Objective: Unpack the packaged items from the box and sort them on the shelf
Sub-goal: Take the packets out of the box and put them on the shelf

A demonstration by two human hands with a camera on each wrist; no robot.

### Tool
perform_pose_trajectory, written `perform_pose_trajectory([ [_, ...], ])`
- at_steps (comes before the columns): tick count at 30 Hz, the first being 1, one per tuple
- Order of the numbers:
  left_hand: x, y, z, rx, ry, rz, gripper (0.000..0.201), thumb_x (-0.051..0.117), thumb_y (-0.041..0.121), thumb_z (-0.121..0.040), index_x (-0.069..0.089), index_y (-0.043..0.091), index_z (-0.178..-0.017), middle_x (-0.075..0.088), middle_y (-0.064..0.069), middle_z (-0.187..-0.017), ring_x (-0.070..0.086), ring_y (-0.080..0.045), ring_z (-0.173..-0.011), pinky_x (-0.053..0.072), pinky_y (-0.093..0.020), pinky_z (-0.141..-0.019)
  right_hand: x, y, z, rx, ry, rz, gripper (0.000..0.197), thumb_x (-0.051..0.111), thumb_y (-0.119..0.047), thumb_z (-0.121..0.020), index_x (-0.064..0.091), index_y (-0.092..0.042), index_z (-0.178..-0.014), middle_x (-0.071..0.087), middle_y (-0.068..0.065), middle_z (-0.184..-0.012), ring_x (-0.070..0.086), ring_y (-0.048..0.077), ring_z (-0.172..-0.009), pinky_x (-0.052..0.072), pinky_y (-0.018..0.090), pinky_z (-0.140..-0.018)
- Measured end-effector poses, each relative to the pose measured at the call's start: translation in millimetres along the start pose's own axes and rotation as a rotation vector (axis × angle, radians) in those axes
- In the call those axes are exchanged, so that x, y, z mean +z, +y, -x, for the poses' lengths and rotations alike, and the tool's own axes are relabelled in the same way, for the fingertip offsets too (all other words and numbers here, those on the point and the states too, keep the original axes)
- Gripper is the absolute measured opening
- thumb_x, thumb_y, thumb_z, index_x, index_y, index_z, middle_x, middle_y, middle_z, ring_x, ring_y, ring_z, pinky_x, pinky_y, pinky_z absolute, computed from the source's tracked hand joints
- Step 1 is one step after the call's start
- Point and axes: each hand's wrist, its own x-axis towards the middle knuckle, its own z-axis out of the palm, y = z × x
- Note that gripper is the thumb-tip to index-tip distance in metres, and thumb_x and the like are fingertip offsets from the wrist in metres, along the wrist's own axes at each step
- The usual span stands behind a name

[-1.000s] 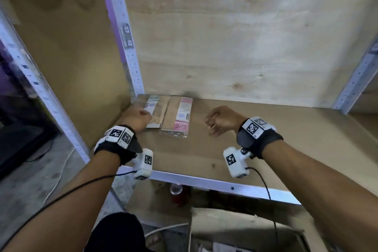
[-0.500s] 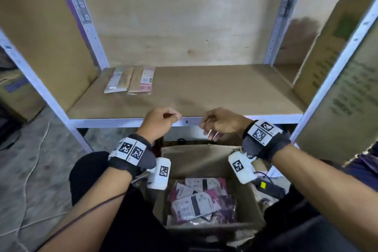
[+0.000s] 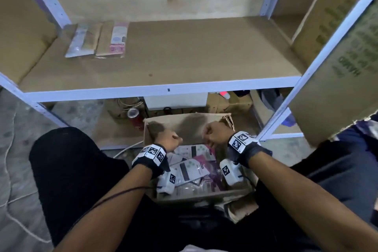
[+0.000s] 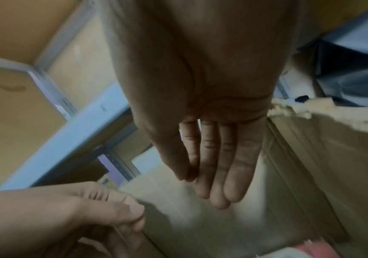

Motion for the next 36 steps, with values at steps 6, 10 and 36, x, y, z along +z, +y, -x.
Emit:
perform_pose_trajectory([
  [6, 26, -23, -36, -0.145, -0.046, -0.018, 0.034, 0.056, 0.027, -0.096, 0.075, -0.001, -0.103, 0.072, -0.020, -0.112, 0.066, -0.037, -0.108, 0.053, -0.042, -0.096, 42, 21, -47, 0.071, -0.136, 0.083, 0.017, 0.055, -0.006, -0.094, 0.072, -0.001, -0.093, 0.075, 0.017, -0.085, 0.073, 0.026, -0.072, 0.062, 0.036, -0.071],
  [10, 40, -37, -48, -0.182, -0.078, -0.069, 0.038, 0.053, 0.029, -0.097, 0.072, -0.003, -0.107, 0.071, -0.022, -0.113, 0.067, -0.039, -0.106, 0.055, -0.042, -0.094, 68, 29, -73, 0.118, -0.232, 0.127, 0.019, 0.059, -0.014, -0.091, 0.072, -0.006, -0.081, 0.076, 0.013, -0.082, 0.068, 0.019, -0.054, 0.059, 0.029, -0.058],
  [36, 57, -70, -76, -0.293, -0.157, -0.185, 0.035, 0.044, 0.020, -0.101, 0.066, -0.002, -0.117, 0.063, -0.021, -0.128, 0.061, -0.035, -0.117, 0.050, -0.038, -0.100, 145, 84, -135, 0.062, -0.250, 0.655, 0.034, 0.066, -0.013, -0.093, 0.057, -0.005, -0.124, 0.057, 0.018, -0.129, 0.060, 0.035, -0.117, 0.050, 0.040, -0.091],
])
